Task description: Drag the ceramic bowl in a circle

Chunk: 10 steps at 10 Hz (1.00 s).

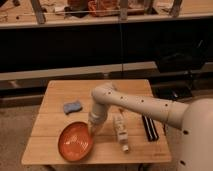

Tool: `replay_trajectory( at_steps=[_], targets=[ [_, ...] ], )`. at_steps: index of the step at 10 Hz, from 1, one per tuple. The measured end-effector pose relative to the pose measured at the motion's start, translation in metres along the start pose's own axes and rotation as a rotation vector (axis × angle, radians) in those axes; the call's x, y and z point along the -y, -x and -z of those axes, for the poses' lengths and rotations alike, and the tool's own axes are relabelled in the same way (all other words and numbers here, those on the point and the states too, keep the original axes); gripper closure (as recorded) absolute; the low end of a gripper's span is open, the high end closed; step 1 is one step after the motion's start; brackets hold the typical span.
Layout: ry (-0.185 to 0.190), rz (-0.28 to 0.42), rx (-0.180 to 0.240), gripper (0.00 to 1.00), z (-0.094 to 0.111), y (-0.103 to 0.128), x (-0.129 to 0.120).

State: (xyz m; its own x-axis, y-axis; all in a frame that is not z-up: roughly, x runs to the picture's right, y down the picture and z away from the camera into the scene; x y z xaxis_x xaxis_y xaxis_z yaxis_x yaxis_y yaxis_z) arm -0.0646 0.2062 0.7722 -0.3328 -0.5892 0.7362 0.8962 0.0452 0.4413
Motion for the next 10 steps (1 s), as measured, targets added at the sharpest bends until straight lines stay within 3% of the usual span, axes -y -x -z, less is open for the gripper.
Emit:
replay_trajectory(
  at_steps=[2,4,7,10],
  targets=[
    [-0.021,-0.056,-0.018,1.00,0.016,-0.022,-0.026],
    [-0.040,-0.123,-0.027,1.00,0.023,-0.024,-0.061],
    [-0.050,-0.191,-0.022,1.00,0.013,0.007,-0.091],
    [-0.040,-0.190,-0.020,1.00,-0.001,0.063,-0.085]
  ],
)
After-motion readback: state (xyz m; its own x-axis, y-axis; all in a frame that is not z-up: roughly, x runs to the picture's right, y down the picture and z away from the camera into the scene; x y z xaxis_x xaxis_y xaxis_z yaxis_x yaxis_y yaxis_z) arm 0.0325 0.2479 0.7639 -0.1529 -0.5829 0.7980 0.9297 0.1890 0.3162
